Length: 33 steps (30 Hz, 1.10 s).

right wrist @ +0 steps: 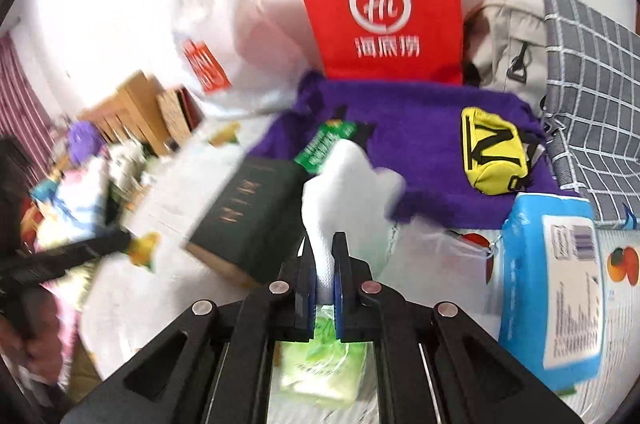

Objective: Organize soft objects
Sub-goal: 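Grasp the white glove with the right gripper while the left approaches the tissue pack, then grasp the green tissue pack with the left gripper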

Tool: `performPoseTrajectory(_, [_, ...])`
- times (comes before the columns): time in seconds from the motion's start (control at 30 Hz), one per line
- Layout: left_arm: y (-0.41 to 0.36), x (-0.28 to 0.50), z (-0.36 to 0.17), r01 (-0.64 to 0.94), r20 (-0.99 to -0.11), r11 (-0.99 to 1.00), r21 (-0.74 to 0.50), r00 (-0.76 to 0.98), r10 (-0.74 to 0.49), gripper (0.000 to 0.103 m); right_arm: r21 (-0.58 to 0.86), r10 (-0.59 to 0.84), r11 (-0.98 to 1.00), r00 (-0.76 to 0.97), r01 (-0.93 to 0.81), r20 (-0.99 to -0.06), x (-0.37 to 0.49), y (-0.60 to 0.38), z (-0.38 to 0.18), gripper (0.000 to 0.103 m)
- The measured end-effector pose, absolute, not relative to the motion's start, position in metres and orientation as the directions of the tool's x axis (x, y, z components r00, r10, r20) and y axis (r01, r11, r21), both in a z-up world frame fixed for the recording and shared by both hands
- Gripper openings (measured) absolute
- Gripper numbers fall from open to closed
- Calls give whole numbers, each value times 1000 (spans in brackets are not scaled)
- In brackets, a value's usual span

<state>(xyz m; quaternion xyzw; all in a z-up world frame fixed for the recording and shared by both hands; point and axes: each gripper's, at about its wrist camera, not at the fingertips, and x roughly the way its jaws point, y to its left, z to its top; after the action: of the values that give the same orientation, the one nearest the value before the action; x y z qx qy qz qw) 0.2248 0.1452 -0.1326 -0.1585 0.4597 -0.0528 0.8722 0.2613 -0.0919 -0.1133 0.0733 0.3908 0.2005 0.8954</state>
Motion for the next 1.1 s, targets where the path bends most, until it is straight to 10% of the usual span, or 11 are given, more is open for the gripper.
performPoseTrajectory(1.1, [-21, 214, -189, -27, -864, 973, -230, 466, -192, 65, 274, 268, 956, 686, -103, -676, 125, -258, -169, 8])
